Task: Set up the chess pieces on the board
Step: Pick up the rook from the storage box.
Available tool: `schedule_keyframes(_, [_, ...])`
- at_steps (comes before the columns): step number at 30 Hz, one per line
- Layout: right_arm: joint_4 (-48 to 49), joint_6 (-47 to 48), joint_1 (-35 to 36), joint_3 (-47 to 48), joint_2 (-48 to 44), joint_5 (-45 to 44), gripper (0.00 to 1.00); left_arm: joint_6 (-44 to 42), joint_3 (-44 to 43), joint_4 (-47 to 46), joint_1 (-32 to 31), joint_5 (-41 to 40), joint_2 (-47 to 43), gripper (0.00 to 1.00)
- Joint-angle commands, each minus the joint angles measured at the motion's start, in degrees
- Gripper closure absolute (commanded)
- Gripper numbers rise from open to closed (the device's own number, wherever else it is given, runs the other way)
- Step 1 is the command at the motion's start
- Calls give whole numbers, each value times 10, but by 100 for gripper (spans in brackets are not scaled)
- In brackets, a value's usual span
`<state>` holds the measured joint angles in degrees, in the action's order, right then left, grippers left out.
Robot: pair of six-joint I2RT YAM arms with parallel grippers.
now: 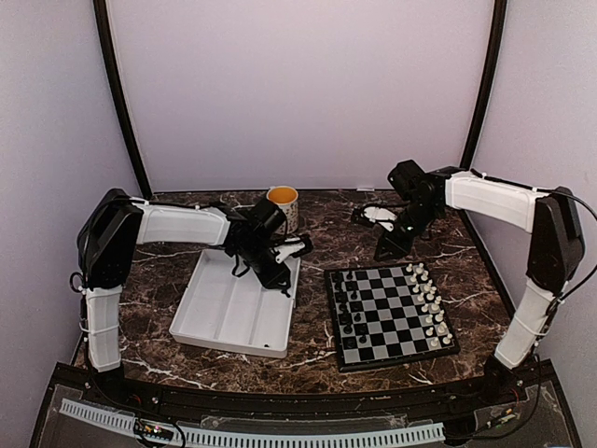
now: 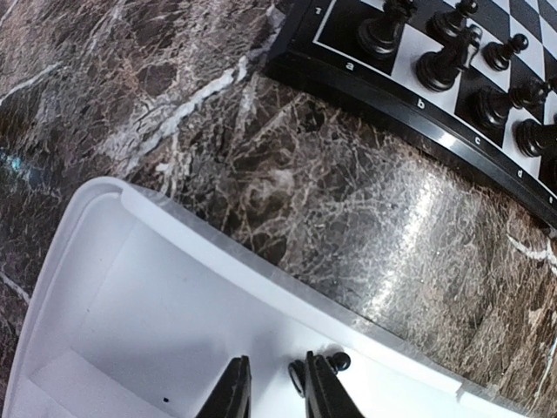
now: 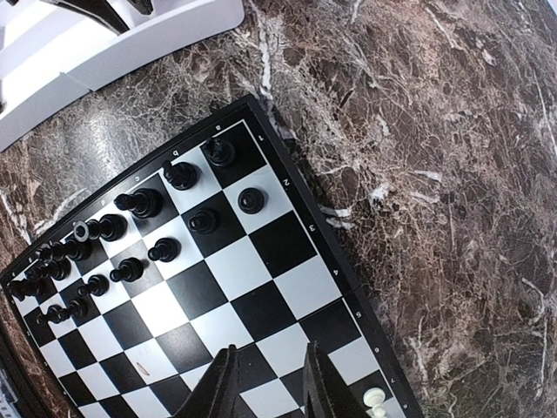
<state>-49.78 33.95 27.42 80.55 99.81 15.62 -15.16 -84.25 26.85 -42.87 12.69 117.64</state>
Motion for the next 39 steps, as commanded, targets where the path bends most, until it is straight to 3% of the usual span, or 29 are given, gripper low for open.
schedule_keyframes(1, [-4,0,1,17,8,13,72,-36,19,23,2,29,-11,74])
schedule_keyframes(8, [-6,0,1,16,6,15,72,-67,31,25,6,61,-20,65])
schedule_keyframes(15, [-5,0,1,12,4,15,72,-77,42,29,6,53,-17,64])
schedule_keyframes(39, [-9,1,1,22,21,19,72,-71,99,-26,-26,1,-45,81])
